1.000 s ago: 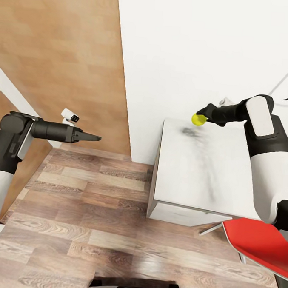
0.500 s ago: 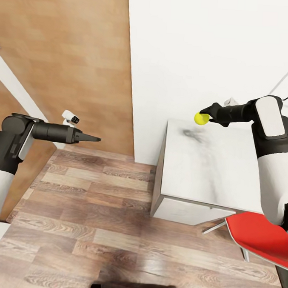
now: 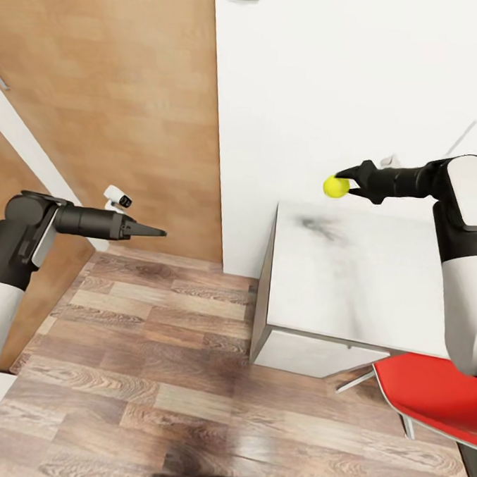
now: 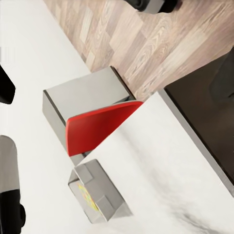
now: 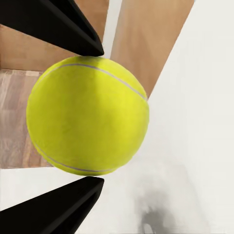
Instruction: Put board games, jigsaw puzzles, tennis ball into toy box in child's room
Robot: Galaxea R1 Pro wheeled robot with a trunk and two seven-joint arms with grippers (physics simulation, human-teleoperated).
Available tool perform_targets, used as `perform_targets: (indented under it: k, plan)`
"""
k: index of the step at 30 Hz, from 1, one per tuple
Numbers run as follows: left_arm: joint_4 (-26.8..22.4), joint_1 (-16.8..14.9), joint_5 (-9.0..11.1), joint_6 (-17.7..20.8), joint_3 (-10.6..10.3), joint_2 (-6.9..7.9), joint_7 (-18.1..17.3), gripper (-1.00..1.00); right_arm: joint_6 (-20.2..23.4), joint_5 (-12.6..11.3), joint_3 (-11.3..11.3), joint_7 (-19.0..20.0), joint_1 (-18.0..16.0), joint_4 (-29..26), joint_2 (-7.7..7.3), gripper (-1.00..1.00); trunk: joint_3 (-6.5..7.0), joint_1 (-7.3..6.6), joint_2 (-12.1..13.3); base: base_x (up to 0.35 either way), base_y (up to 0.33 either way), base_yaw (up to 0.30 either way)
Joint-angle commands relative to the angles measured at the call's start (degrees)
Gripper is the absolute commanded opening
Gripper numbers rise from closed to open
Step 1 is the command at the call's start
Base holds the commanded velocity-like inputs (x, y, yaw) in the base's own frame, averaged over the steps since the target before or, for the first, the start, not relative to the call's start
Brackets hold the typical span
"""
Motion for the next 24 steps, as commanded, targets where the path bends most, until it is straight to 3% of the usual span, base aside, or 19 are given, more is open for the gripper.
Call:
perform_targets:
  k: [1, 5, 6, 7, 9, 12, 15, 19, 24]
  plan:
    - [0.3, 0.0, 0.2, 0.6, -0.2, 0.06, -0.1, 1.0, 0.0, -1.2, 0.2, -0.6, 0.3, -0.6, -0.31, -1.0, 0.02, 0.03, -0.1, 0.0, 0.0, 0.0]
    - [2.0, 0.6, 0.1, 0.6, -0.2, 0.04, -0.1, 1.0, 0.0, -8.7, 0.0, -0.6, 7.0, -7.3, -2.86, -1.0, 0.4, 0.03, -0.1, 0.0, 0.0, 0.0]
    - [2.4, 0.6, 0.1, 0.6, -0.2, 0.08, -0.1, 1.0, 0.0, -11.7, 0.0, -0.6, 9.4, -9.4, -3.96, -1.0, 0.49, 0.03, -0.1, 0.0, 0.0, 0.0]
    - [2.6, 0.7, 0.1, 0.6, -0.2, 0.08, -0.1, 1.0, 0.0, -12.7, 0.0, -0.7, 10.2, -10.0, -4.36, -1.0, 0.58, 0.03, -0.1, 0.0, 0.0, 0.0]
    - [4.0, 1.3, 0.1, 0.6, -0.1, 0.1, -0.1, 1.0, 0.0, -16.8, 0.0, -0.7, 14.2, -13.2, -5.88, -1.0, 0.77, 0.03, -0.1, 0.0, 0.0, 0.0]
    - [5.8, 2.3, 0.1, 0.6, 0.0, 0.31, -0.1, 1.0, 0.0, -20.3, 0.0, -0.6, 18.2, -18.1, -6.68, -1.0, 1.06, 0.03, -0.1, 0.0, 0.0, 0.0]
    - [9.0, 3.4, 0.2, -0.3, 0.0, 1.54, -0.1, 1.0, 0.0, -24.8, -0.1, -0.6, 23.6, -26.0, -7.03, -1.0, 1.34, 0.03, -0.1, 0.0, 0.0, 0.0]
    - [12.9, 3.9, 0.3, -1.2, 0.0, 3.52, -0.1, 1.0, 0.0, -29.2, -0.3, -0.6, 29.1, -32.1, -7.26, -1.0, 1.71, 0.03, -0.1, 0.0, -0.004, 0.0]
    - [18.2, 7.0, 0.3, -4.5, 0.1, 4.44, -0.1, 1.0, 0.0, -30.8, -0.3, 1.0, 37.0, -33.7, -7.13, -1.0, 2.19, 0.03, -0.1, -0.068, -0.131, 0.0]
